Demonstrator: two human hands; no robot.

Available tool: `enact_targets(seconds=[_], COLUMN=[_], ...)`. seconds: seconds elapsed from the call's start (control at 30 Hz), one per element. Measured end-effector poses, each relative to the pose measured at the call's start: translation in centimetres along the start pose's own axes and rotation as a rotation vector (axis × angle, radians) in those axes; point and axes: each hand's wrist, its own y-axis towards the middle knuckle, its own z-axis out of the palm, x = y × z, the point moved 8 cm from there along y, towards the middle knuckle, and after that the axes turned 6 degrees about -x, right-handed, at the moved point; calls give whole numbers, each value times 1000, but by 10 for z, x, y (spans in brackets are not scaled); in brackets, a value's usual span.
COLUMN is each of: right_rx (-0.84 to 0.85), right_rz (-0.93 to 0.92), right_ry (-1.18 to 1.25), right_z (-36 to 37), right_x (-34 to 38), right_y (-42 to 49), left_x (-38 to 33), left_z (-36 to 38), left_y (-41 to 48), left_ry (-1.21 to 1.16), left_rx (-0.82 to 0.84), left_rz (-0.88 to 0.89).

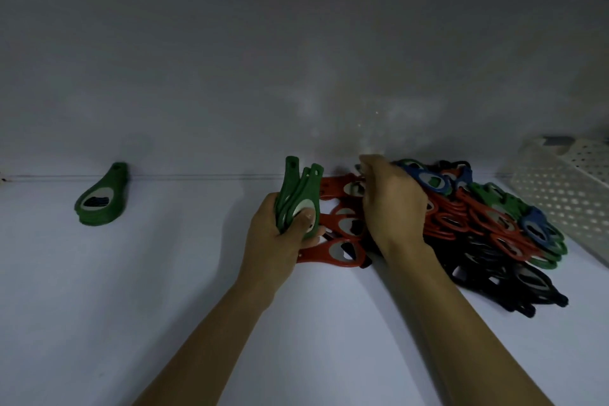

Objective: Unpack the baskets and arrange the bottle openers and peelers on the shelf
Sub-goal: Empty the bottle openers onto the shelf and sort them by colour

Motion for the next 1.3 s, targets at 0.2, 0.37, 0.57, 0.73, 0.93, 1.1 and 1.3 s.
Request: enact_targets(seconds=[0.2,0.37,0.57,0.73,0.93,1.1,1.3], right_rx=[-237,-1,-58,40,422,501,505], right_rz=[287,428,293,540,810,921,1016], right_ry=[631,875,791,945,1291,1573,1661], right_z=[-10,23,18,31,59,60,66], right_x=[-7,1,8,2,29,36,34], right_y=[-6,-14,-13,-21,-41,-41,-46], left_x=[7,-1,0,-5,-3,0,-5], left_z=[-4,-3,0,-5,-3,-4,-5], left_y=[3,2,0,0,1,2,1], left_ry=[-146,-117,-202,-111,-188,-242,-177], left_rx=[-46,-22,-13,-46,-37,-21,-9], left_rz=[-115,-59,-100,-15,-51,-78,-13])
